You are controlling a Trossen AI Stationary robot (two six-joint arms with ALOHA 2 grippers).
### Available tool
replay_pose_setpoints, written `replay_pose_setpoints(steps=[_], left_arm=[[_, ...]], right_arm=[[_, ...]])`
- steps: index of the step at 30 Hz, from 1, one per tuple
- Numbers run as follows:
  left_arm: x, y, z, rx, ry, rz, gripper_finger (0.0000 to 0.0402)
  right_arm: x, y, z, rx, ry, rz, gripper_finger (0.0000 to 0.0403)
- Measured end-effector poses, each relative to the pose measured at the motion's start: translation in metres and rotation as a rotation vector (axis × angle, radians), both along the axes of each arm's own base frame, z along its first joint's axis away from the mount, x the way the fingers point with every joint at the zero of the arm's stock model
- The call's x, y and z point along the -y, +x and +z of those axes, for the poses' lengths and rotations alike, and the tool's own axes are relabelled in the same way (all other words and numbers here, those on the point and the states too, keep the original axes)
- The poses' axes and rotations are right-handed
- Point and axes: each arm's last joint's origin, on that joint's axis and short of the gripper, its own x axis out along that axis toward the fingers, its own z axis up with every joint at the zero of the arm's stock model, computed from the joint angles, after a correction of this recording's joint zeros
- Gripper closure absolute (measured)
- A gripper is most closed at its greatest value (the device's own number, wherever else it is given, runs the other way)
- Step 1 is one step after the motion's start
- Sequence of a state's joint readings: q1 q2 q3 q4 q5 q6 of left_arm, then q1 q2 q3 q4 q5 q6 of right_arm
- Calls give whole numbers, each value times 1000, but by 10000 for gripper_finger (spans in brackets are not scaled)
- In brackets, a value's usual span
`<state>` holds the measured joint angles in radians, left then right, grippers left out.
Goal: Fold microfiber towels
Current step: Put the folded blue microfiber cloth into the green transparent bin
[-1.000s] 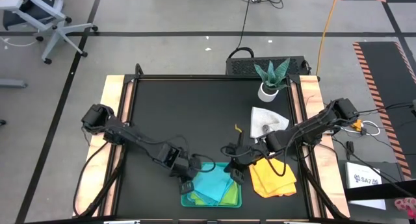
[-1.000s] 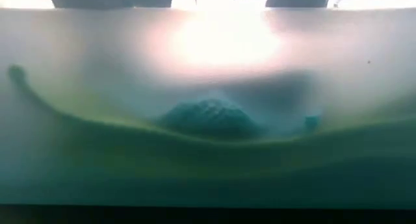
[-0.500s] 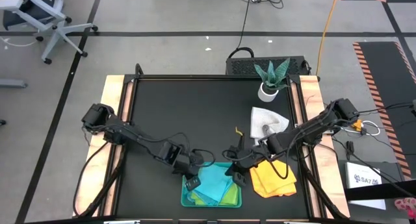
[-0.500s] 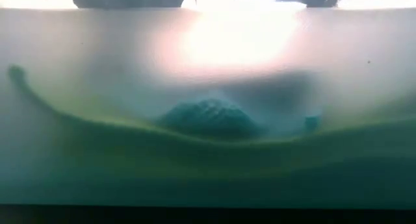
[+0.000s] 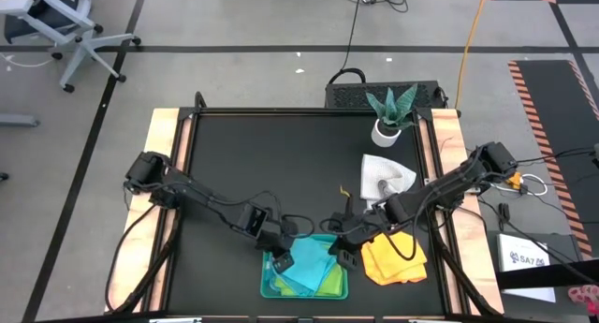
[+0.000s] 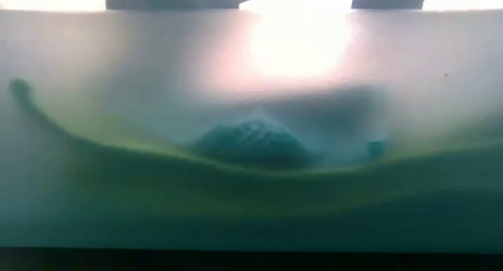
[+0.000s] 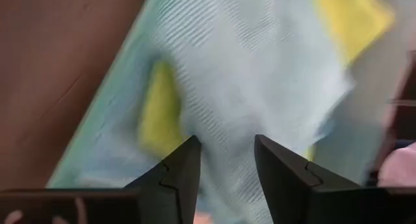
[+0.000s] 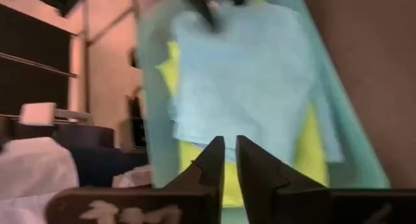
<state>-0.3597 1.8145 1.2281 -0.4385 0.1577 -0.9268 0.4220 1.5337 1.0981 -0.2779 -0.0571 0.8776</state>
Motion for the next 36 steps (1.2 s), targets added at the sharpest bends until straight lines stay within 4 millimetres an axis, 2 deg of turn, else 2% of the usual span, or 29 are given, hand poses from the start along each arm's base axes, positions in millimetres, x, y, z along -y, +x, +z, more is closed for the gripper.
replay_pose_setpoints(steps=[7,12,28,36], left_arm=[[-2,3,2,26,-6,1,252],[-2,2,-4,-9,7,1,252],[-2,12,-17,-12,-58,-18,252],[-7,10,-19,-19,32,25,252]], right_arm=[[8,-1,-4,-71,-4,-50,302],[12,1,-4,-64,11,-76,274],[13,2,-4,-62,10,-78,269],[16,2,-4,-51,-30,-82,269]])
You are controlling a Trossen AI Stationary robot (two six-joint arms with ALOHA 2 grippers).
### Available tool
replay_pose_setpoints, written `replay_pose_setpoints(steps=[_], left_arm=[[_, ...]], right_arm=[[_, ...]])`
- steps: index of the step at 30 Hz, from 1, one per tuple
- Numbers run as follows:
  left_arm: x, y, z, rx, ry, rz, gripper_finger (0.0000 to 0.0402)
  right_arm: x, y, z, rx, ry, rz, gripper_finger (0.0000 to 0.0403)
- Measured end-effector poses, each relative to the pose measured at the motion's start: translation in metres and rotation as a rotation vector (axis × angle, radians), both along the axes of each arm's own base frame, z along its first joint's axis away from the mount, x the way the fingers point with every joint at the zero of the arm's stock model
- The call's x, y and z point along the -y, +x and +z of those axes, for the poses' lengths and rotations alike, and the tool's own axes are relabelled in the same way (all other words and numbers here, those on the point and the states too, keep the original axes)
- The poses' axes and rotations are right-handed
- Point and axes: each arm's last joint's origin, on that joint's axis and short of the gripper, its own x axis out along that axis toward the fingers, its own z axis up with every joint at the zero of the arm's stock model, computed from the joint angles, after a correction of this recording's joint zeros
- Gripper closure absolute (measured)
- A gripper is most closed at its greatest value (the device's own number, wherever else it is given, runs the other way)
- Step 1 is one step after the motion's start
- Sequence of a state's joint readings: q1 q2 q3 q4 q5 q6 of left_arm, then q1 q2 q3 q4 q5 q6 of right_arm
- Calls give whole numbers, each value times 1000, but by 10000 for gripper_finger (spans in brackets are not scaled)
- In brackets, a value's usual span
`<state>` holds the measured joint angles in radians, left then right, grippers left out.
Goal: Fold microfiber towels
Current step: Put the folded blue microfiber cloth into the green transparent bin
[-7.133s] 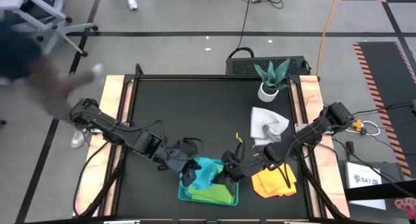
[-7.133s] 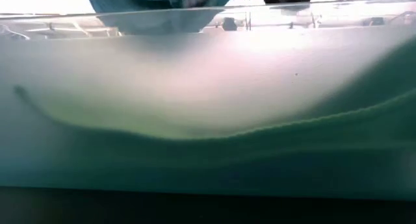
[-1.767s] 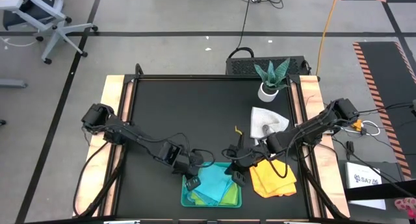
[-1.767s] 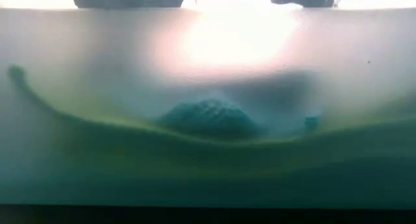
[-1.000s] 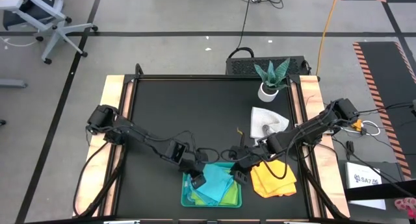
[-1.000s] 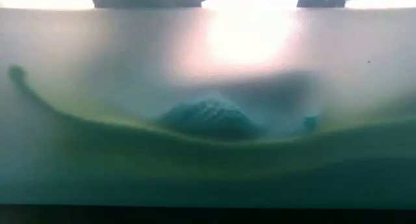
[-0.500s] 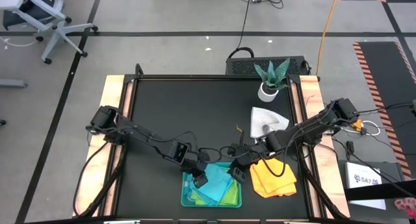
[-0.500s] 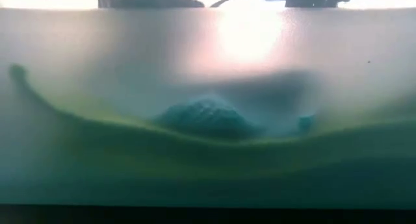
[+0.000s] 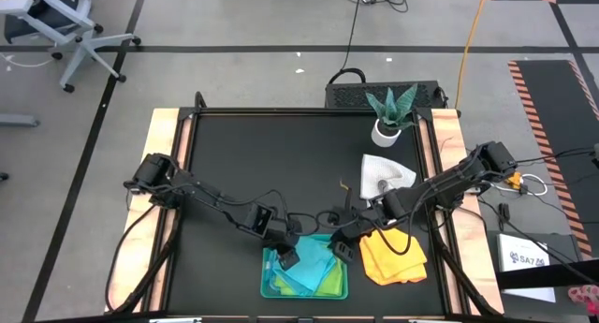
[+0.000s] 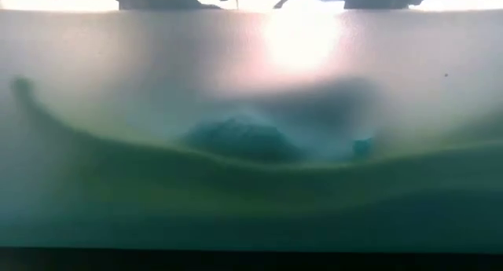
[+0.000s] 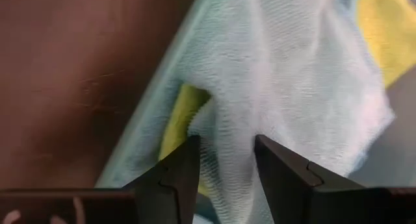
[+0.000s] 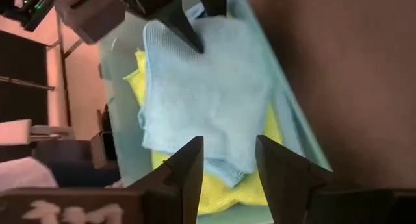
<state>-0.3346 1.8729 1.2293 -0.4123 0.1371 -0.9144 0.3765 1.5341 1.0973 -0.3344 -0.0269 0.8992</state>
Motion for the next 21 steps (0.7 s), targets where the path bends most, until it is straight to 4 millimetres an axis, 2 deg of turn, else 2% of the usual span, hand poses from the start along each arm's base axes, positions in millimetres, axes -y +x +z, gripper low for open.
replay_pose_setpoints(steps=[4,8,18,21], left_arm=[[-5,-1,-1,-22,27,17,252],[-5,-1,-1,-45,-25,1,252],[-4,-11,2,-115,-17,-7,252],[-4,-14,10,-103,-25,5,252]], right_arm=[[8,3,0,6,-15,-11,269],[13,5,0,6,-15,-25,269],[13,5,0,8,-18,-16,269],[13,5,0,12,-25,-6,269]])
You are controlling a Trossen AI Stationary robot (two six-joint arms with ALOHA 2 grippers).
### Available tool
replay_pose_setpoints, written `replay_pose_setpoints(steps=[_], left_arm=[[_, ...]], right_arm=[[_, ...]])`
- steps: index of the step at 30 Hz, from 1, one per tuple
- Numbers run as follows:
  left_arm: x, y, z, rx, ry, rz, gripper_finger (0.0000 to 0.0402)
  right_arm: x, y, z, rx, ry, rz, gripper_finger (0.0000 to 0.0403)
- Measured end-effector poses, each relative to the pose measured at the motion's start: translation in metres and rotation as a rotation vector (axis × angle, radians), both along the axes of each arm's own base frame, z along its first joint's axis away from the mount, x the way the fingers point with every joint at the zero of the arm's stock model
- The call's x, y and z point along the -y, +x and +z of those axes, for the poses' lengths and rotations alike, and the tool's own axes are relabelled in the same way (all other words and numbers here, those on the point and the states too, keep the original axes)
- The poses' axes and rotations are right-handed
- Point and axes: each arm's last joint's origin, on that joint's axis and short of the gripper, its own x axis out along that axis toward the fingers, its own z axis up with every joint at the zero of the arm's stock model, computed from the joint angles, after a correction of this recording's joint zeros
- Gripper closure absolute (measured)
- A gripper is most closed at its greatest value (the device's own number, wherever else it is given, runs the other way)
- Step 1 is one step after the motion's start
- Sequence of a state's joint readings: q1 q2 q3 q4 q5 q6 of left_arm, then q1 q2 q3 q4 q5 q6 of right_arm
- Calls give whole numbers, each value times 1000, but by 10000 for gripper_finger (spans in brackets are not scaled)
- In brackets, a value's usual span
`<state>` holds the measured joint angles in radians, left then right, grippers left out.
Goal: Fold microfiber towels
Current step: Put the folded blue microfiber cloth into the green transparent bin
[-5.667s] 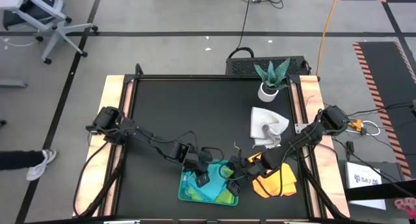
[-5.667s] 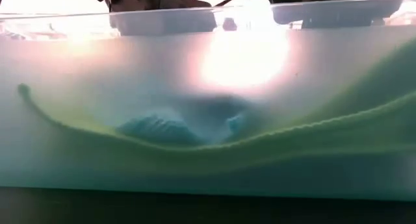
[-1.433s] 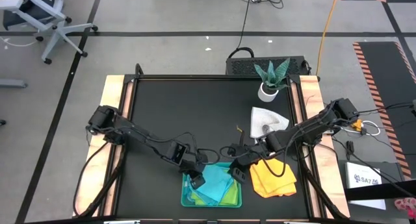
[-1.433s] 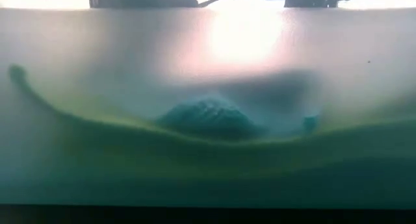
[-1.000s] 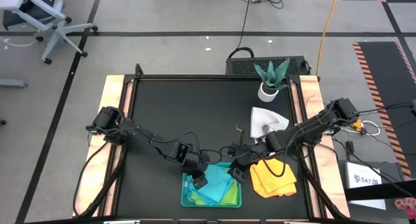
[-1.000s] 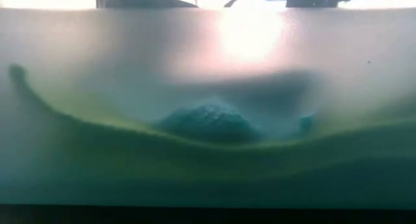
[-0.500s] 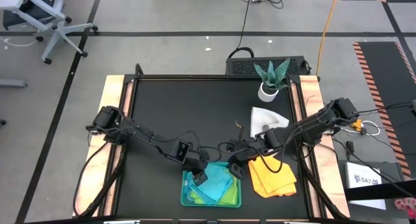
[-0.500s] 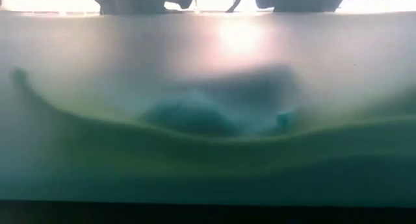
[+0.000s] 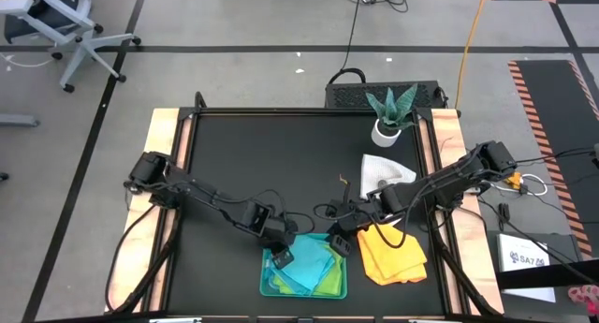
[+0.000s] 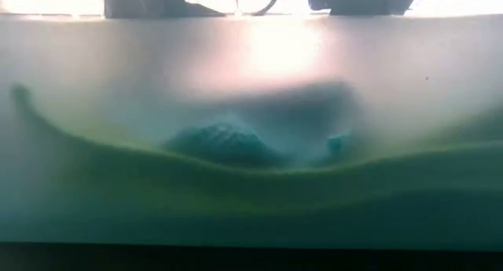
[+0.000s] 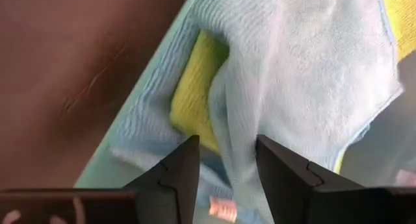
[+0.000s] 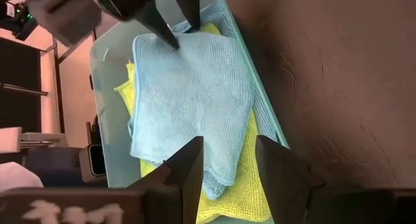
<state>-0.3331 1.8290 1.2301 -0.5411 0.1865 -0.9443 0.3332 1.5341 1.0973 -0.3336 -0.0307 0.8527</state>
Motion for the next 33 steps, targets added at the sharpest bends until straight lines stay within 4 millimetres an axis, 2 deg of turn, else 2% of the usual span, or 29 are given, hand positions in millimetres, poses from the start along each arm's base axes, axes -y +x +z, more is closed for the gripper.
replay_pose_setpoints(steps=[3,11,14,17,21,27,33], left_arm=[[0,-4,15,46,5,14,252],[-7,-22,70,263,100,115,252],[-9,-29,86,344,167,154,252],[-10,-27,93,413,194,180,252],[-6,-25,94,448,189,168,252],[7,-23,79,403,196,139,252],[35,-9,45,360,138,61,252]], right_arm=[[0,0,0,2,-2,3,269],[-1,2,2,29,-12,22,270],[-3,5,-6,14,-23,33,287],[-10,14,-23,1,-21,84,325],[-28,31,-52,25,42,190,391],[-37,39,-86,-40,60,207,401],[-36,37,-87,-65,54,203,402]])
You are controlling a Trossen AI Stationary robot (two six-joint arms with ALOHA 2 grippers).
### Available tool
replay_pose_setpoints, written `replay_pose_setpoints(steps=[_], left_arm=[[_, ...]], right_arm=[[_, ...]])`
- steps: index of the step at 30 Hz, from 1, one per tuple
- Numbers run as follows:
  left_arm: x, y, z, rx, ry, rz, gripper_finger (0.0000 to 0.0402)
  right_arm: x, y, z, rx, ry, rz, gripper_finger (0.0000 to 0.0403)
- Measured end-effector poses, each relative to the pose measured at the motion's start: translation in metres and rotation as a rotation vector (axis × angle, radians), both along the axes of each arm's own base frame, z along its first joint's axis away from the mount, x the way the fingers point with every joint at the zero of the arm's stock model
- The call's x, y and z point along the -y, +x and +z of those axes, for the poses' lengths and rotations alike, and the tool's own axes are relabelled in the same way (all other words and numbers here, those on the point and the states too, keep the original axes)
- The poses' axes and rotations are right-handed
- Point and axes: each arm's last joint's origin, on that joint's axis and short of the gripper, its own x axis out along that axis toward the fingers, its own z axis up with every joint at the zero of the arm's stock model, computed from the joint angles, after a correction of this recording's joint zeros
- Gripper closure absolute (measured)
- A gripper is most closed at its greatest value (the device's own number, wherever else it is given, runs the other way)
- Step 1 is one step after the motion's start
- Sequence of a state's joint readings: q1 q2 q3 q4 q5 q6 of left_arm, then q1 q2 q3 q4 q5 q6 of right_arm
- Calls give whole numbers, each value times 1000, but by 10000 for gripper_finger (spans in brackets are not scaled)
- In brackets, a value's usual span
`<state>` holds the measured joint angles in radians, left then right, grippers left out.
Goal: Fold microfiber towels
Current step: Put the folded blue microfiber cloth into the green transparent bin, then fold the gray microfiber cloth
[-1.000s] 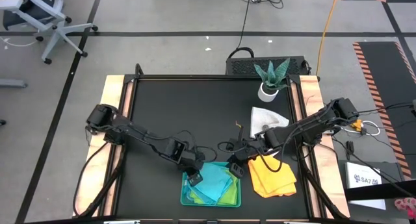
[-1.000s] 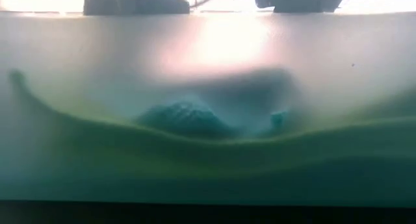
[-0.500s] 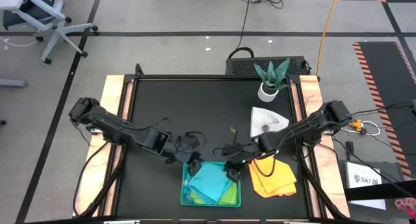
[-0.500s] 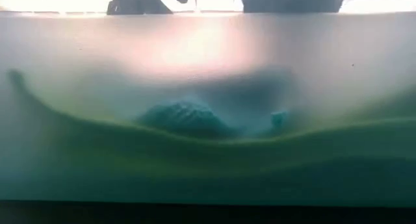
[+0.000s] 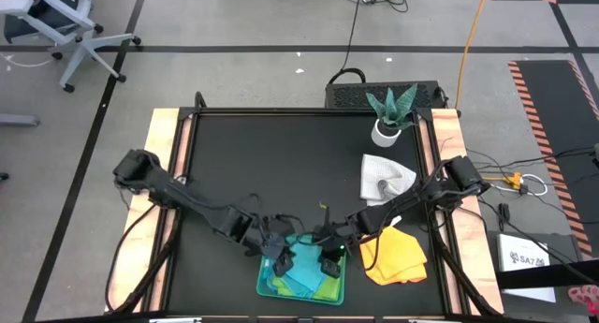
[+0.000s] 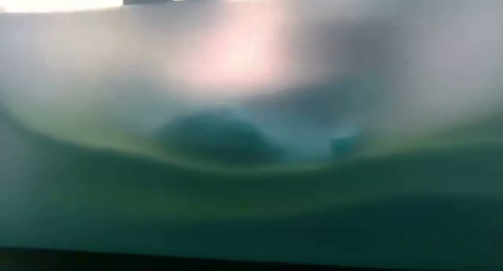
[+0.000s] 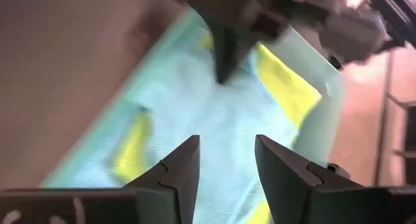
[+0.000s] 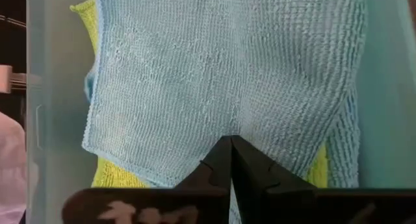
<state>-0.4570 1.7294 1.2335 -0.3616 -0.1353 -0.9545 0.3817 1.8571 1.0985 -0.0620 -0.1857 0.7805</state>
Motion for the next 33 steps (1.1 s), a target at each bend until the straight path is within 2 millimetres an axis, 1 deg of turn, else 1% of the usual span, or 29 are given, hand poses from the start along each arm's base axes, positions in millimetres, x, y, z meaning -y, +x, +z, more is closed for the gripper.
replay_pose_setpoints(steps=[3,5,10,13,16,17,18,20,23,25,26,28,31,33], left_arm=[[12,2,-16,-45,-36,-27,252],[17,4,-25,-67,-54,-26,252],[30,-1,-40,-133,-51,-52,252],[32,-5,-47,-179,-15,-53,252],[27,-8,-52,-225,38,-28,252],[25,-6,-52,-215,36,-21,252],[23,-4,-48,-200,32,-17,252],[18,-5,-34,-154,37,-28,252],[8,-3,-8,-28,71,-36,252],[-3,-8,9,26,151,-28,252],[-8,-8,20,82,181,-14,252],[-21,-16,40,136,284,16,252],[-43,-22,62,206,441,82,252],[-57,-29,70,192,559,105,252]], right_arm=[[1,-1,11,28,13,-2,402],[2,-4,26,71,31,-3,402],[6,-12,70,221,72,-1,402],[10,-19,93,316,55,-11,402],[14,-25,108,373,16,-28,402],[16,-29,112,379,-7,-34,402],[18,-32,114,367,-32,-43,402],[23,-38,115,330,-87,-76,402],[32,-53,110,191,-196,-135,403],[39,-64,108,94,-254,-193,403],[44,-71,106,30,-286,-220,403],[51,-80,101,-76,-336,-271,403],[61,-92,94,-234,-398,-305,403],[65,-94,89,-306,-438,-304,403]])
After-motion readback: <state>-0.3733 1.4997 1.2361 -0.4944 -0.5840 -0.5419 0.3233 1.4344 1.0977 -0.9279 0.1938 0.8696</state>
